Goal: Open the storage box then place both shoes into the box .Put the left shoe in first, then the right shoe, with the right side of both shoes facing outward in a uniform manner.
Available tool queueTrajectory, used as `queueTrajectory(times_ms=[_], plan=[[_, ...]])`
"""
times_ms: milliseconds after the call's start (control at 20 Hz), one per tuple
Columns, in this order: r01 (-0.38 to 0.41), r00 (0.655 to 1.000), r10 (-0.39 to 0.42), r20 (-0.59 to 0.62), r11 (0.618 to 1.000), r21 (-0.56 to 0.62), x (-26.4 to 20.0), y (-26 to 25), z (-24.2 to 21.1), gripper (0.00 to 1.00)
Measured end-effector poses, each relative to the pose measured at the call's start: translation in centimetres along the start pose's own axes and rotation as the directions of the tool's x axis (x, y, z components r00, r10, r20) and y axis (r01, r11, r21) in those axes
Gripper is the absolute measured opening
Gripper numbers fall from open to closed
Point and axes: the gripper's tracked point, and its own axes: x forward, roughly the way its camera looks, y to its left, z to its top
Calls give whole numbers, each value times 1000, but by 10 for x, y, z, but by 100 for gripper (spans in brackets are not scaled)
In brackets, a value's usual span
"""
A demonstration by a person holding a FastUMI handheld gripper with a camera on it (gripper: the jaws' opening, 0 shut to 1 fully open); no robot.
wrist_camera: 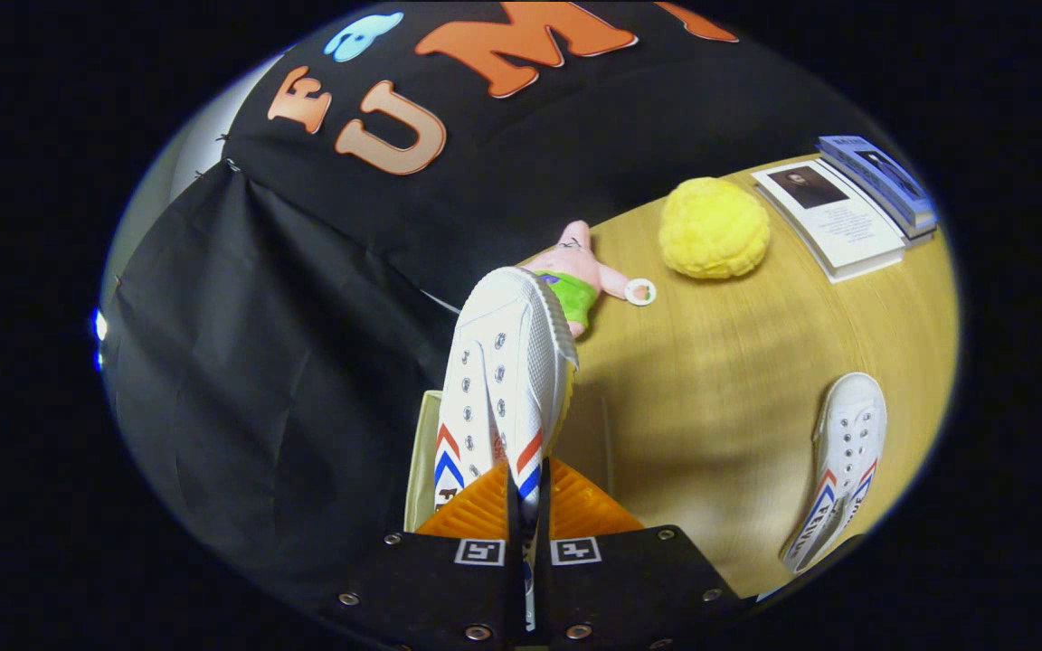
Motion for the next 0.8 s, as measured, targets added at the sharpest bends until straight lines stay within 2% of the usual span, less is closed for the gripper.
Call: queueTrajectory(times_ms=[200,400,800], plan=[[-37,999,35,-26,995,-93,35,48,-7,4],[-42,997,27,-79,981,-190,74,73,-34,4],[14,982,-82,-170,930,-368,92,73,-82,4]])
